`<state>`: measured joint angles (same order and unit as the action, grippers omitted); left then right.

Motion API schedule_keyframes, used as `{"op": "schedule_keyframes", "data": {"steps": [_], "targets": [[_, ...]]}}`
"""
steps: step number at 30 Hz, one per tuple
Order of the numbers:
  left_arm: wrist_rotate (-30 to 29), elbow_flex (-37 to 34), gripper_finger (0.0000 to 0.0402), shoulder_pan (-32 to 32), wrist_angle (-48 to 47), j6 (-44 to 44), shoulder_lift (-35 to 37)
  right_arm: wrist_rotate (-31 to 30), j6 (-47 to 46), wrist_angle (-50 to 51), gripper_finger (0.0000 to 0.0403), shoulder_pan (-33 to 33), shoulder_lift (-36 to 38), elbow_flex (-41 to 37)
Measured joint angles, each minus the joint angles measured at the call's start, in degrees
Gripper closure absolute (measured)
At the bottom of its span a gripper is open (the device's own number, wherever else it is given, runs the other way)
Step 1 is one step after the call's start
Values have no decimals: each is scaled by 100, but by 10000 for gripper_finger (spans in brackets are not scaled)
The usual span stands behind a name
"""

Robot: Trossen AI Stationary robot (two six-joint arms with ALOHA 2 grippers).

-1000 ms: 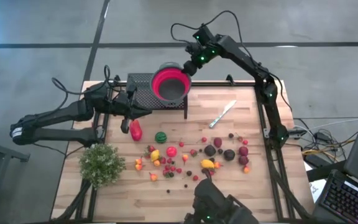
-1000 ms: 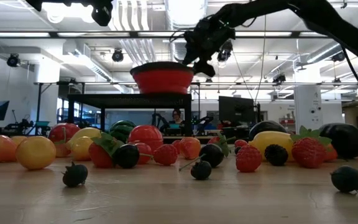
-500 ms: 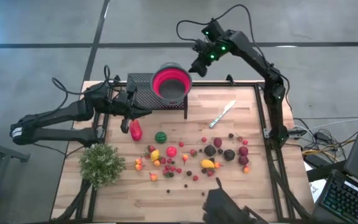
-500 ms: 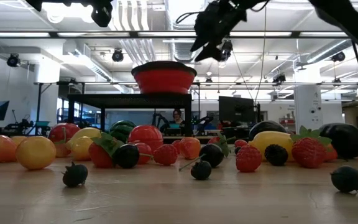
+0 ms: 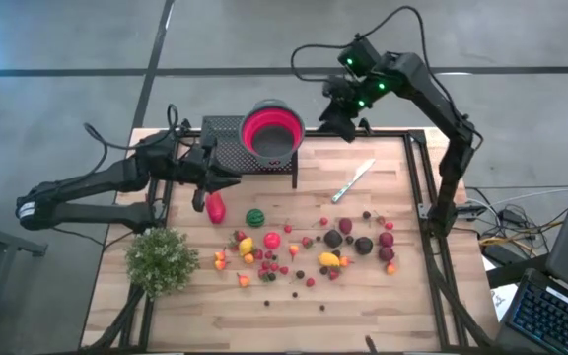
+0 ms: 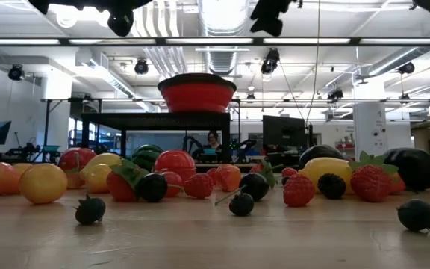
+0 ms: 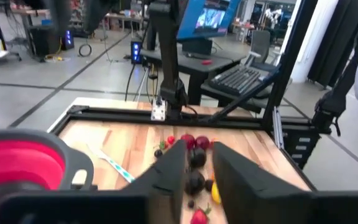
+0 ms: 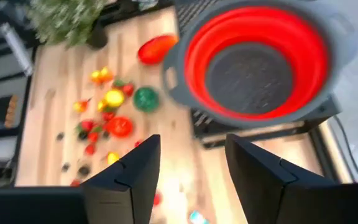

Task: Pick & Place Fruit
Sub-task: Put the green watermelon into the red gray strainer bowl on the shelf

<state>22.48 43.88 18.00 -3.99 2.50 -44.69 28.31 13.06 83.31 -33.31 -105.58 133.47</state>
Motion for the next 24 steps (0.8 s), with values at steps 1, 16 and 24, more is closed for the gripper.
{"op": "schedule_keyframes", "data": {"steps": [1, 16, 24], "targets": [[3, 0, 282, 0, -73, -31, 1, 0, 35, 86, 233, 57, 75, -44], [7, 368, 191, 0, -1339, -444, 134, -172, -499, -609, 290, 1012, 1937, -2606], [-285, 478, 195, -49, -1886, -779, 186, -1231, -885, -2029, 316, 1678, 3198, -4307]]}}
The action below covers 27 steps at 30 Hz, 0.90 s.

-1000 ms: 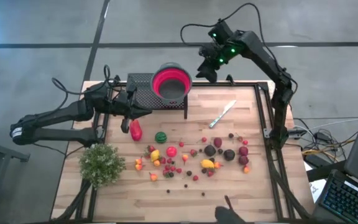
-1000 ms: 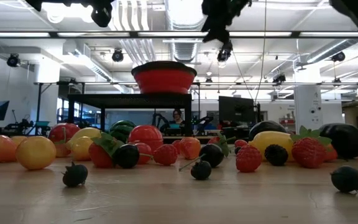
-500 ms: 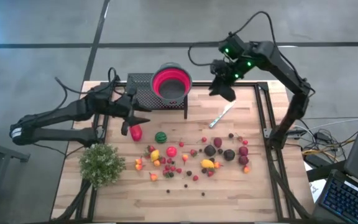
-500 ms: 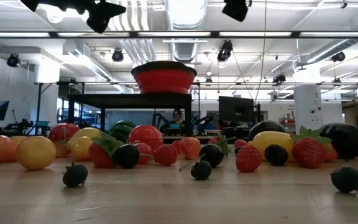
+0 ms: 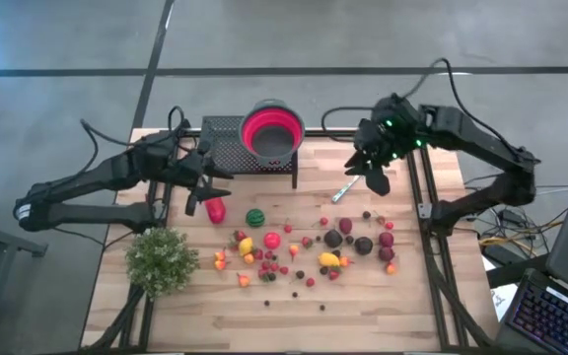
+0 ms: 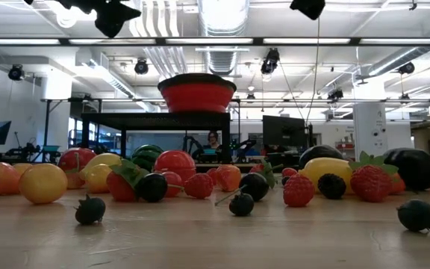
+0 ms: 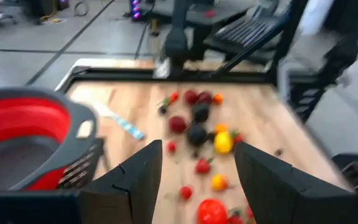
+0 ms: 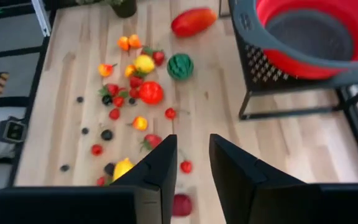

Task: Pick & Place Fruit
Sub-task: Put the green watermelon into the red gray strainer bowl on the shelf

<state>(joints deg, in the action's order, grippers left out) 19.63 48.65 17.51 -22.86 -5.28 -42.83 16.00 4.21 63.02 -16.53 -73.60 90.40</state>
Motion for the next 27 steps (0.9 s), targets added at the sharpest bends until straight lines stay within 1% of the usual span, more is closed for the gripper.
{"op": "schedule_keyframes", "data": {"steps": [3, 5, 8, 11, 17, 22, 27], "targets": [[-590, 13, 195, -102, -330, -213, -9, -265, -2, -463, 326, 226, 382, -532], [-948, 18, 195, -197, -464, -244, -11, -301, 4, -646, 332, 303, 590, -830], [-1225, 18, 196, -398, -516, -234, -9, -320, 4, -854, 341, 330, 838, -1217], [-1464, 18, 198, -679, -515, -171, -44, -321, -226, -1026, 349, 328, 989, -1559], [-2200, 12, 198, -1319, -511, 6, -357, -318, -503, -1231, 361, 328, 1027, -2144], [-2457, 6, 198, -1685, -513, 306, -760, -313, -543, -1382, 363, 328, 1012, -2458], [-2524, 3, 198, -1814, -523, 396, -1119, -314, -608, -1404, 355, 328, 1018, -2652]]}}
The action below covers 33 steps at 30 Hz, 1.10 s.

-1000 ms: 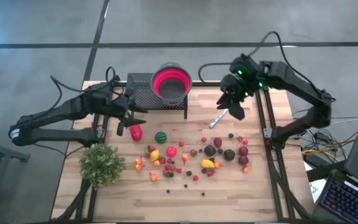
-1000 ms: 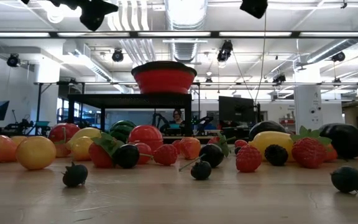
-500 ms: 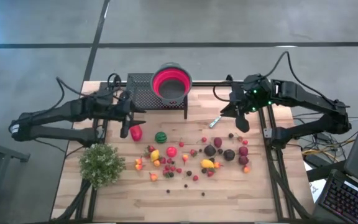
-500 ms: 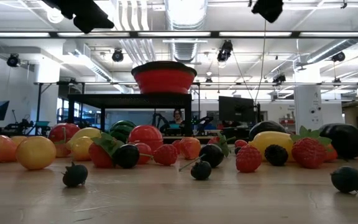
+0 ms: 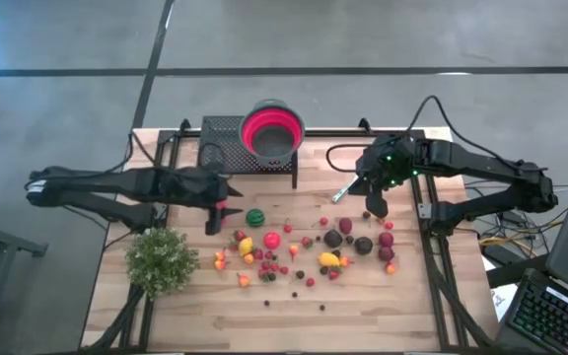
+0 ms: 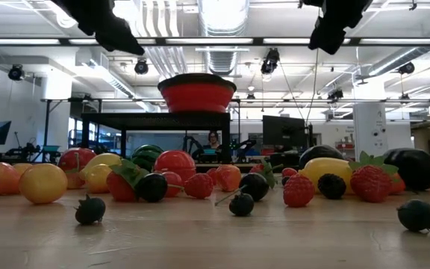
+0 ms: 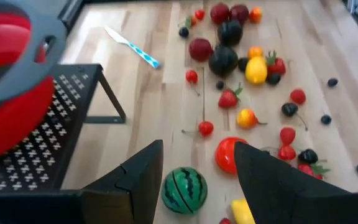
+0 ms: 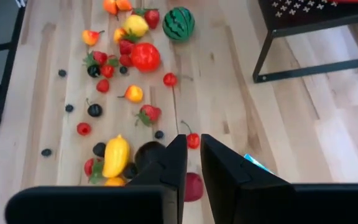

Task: Pick & Place Fruit
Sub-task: Put the green watermelon into the red gray strainer bowl on the shelf

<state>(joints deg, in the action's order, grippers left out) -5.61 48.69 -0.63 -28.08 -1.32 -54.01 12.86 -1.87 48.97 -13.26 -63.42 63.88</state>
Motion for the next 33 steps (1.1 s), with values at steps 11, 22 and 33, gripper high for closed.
{"op": "schedule_keyframes", "data": {"steps": [11, 22, 33], "targets": [[-10, -7, 198, -169, -213, 403, -483, -368, 25, -206, 381, 0, 284, -365], [-511, -13, 198, -657, -188, 804, -857, -575, 79, -503, 384, -4, 724, -636], [-839, -15, 148, -583, -46, 1192, -1591, -579, 230, -479, 392, -7, 743, -648]]}}
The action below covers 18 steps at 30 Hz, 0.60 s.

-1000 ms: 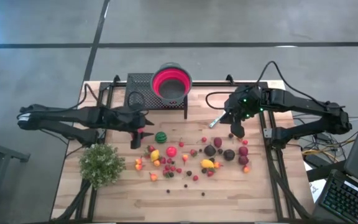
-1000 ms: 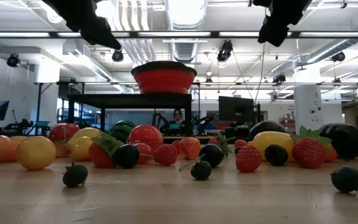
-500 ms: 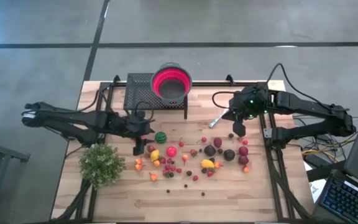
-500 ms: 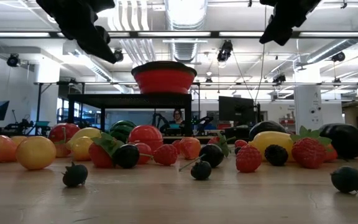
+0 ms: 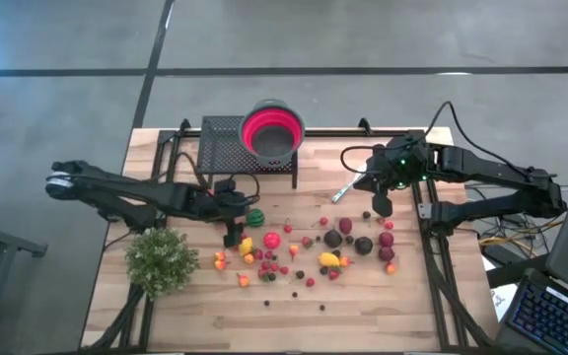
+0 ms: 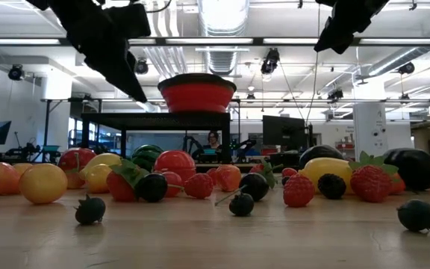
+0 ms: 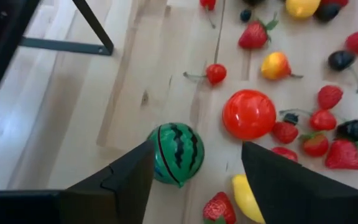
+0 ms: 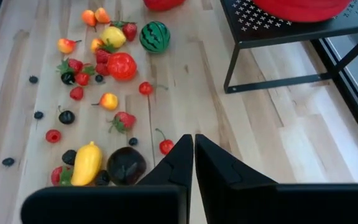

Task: Pick & Place Fruit
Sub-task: Put the green watermelon into the red gray strainer bowl on the shelf

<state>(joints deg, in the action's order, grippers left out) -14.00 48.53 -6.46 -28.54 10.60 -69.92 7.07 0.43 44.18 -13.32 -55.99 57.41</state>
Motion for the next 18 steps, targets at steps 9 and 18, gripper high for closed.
{"op": "schedule_keyframes", "data": {"steps": [9, 18], "targets": [[-49, 7, 106, 102, 215, 179, -387, -142, 121, -4, 381, -14, 0, 0], [-83, 7, 101, 293, 383, 286, -911, -216, 146, -13, 363, -20, -2, 0]]}}
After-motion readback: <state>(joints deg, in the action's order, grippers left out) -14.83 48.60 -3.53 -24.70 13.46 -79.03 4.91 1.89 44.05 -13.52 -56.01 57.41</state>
